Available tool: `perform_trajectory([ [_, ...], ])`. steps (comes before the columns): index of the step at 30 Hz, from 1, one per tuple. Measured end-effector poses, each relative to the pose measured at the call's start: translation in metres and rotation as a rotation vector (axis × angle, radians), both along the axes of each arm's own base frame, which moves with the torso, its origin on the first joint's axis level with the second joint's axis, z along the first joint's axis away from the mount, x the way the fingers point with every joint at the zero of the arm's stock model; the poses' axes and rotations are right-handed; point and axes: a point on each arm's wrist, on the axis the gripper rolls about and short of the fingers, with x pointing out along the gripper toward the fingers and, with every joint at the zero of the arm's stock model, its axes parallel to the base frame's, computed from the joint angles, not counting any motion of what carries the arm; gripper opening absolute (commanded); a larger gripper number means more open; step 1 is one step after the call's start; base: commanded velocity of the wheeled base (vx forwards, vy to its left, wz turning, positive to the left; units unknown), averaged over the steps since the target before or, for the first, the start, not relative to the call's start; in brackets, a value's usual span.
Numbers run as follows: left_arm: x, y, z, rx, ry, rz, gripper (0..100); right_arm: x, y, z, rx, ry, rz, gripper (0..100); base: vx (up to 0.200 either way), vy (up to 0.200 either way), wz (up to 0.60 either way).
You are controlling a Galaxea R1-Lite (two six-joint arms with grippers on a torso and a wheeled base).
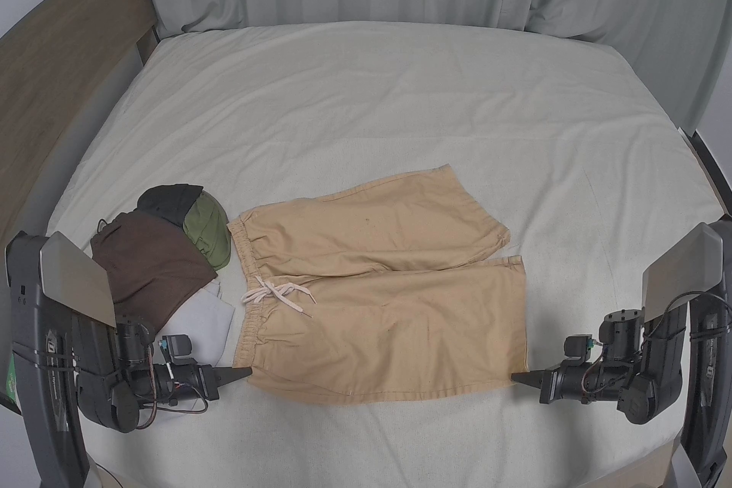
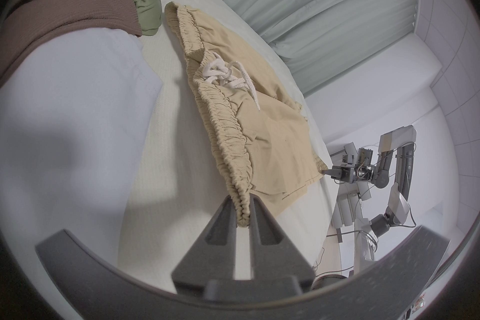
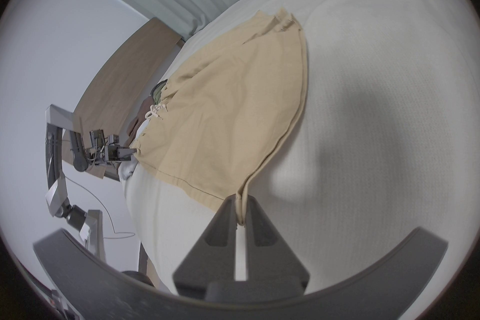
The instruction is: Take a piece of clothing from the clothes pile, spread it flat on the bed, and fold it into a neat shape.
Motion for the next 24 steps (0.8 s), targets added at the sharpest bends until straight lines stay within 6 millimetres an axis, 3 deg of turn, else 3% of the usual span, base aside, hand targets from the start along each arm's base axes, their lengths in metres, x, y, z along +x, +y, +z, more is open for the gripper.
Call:
perform_trajectory([
  [24, -0.036, 0.004, 0.0, 0.055, 0.021, -0.08, 0, -0.034, -0.006, 0.007, -0.037, 0.02, 0.126, 0, 0.0, 0.0, 0.0],
])
